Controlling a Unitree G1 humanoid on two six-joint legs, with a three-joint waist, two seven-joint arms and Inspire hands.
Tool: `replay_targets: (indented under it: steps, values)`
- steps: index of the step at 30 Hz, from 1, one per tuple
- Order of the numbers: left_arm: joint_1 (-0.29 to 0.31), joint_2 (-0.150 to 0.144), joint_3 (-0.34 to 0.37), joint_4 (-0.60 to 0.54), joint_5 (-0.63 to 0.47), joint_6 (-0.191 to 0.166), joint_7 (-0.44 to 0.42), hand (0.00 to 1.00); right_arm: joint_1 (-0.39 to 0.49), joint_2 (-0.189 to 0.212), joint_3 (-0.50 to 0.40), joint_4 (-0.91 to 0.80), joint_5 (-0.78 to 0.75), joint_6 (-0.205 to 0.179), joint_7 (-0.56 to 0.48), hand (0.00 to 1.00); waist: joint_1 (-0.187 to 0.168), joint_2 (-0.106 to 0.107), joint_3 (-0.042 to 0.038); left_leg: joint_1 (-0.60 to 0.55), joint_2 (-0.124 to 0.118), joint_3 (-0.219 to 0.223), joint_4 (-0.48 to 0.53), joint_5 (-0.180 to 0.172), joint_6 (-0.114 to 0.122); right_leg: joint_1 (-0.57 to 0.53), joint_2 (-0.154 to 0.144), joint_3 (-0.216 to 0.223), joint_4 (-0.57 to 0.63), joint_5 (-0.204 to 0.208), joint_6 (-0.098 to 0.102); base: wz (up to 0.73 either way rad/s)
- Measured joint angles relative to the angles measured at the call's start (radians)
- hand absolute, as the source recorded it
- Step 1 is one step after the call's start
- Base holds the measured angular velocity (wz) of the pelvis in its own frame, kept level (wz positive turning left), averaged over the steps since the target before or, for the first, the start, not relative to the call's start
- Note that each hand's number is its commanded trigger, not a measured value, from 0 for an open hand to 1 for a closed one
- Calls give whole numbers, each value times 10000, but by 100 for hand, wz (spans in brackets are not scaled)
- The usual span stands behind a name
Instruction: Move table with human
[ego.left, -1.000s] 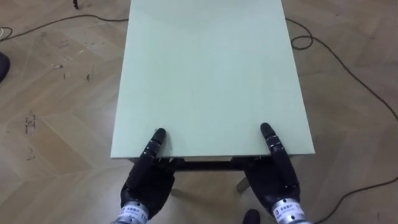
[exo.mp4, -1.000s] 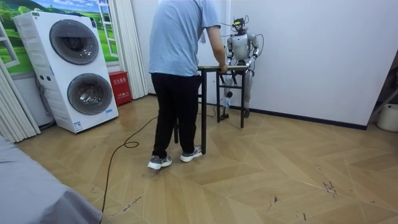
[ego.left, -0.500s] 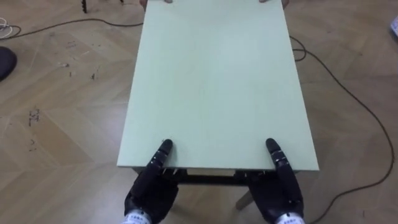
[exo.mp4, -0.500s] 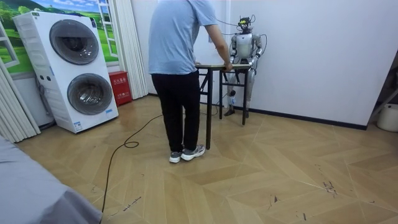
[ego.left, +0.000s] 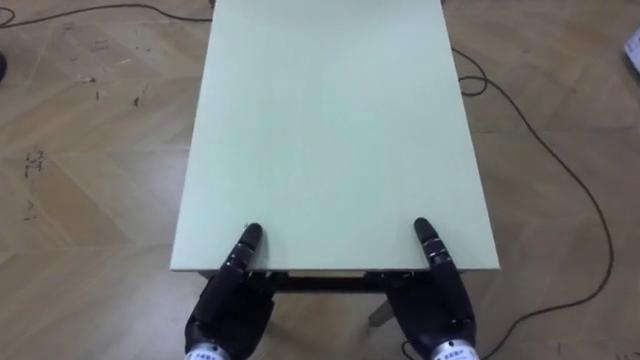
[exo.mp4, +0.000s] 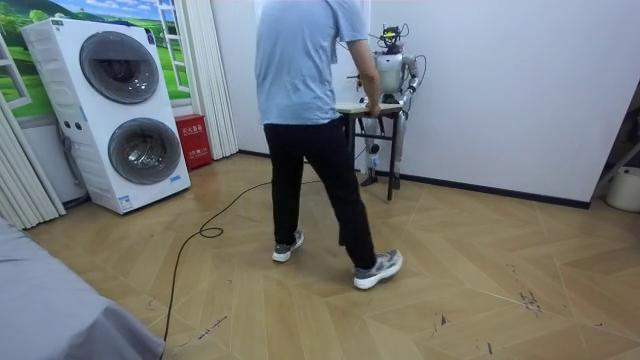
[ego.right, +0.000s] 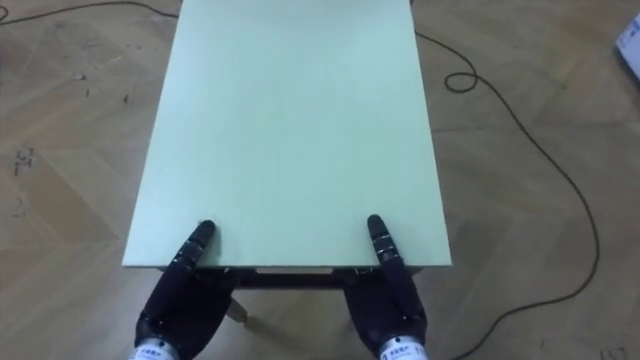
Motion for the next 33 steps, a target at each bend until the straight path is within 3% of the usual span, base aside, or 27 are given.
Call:
replay_targets:
  steps: [5, 8, 12, 17, 21, 27, 31, 33]
  values:
    - [15, 7, 0, -27, -2, -39, -86, 100, -209, -135, 41, 3, 0, 18, 0, 100, 250, 8, 6, -171, 30, -476, 0, 18, -31, 151, 11, -305, -217, -1, 1, 26]
    - [93, -72, 4, -30, -12, -111, -165, 100, -277, -182, 56, 4, -2, 33, 0, 100, 279, 78, 44, -168, 36, -866, 9, 21, -36, 419, 1, -558, -322, -22, 33, 39]
    - [198, -177, -19, -108, -29, -274, -230, 100, -367, -272, 85, -11, -44, 27, 38, 100, 263, 157, 36, -404, 9, -1235, 132, 22, -38, 531, -108, -1045, -329, -83, 118, 44]
    - [203, -332, -62, -119, -3, -364, -203, 100, -396, -263, 102, -57, -83, -41, 34, 100, -13, 318, 40, -924, -135, -1496, 400, 72, 16, 574, -453, -1873, 8, -372, 290, 62]
    - [240, -300, -189, -118, -25, -364, -184, 100, -238, -293, 90, -165, -175, -159, 16, 100, -101, 462, 96, -1008, -289, -1498, 394, 227, 127, 793, -696, -1873, 119, -514, 490, 64]
    - [346, -330, -258, -114, -76, -359, -75, 100, -320, -344, 7, -164, -386, -65, -187, 100, 188, 485, 120, -1027, -574, -1620, 399, 343, 319, 852, -1235, -2156, 917, -870, 672, 43]
    - [343, -363, -381, -117, -64, -450, -50, 100, -328, -478, -19, -181, -398, -51, -219, 100, 158, 403, 172, -1099, -1023, -1596, 552, 428, 507, 478, -2146, -2139, 2836, -1294, 766, 73]
    - [345, -357, -403, -116, -54, -477, -48, 100, -269, -514, -38, -182, -422, -49, -218, 100, 72, 370, 195, -1071, -1155, -1956, 566, 472, 613, 194, -2458, -1732, 3844, -1320, 762, 76]
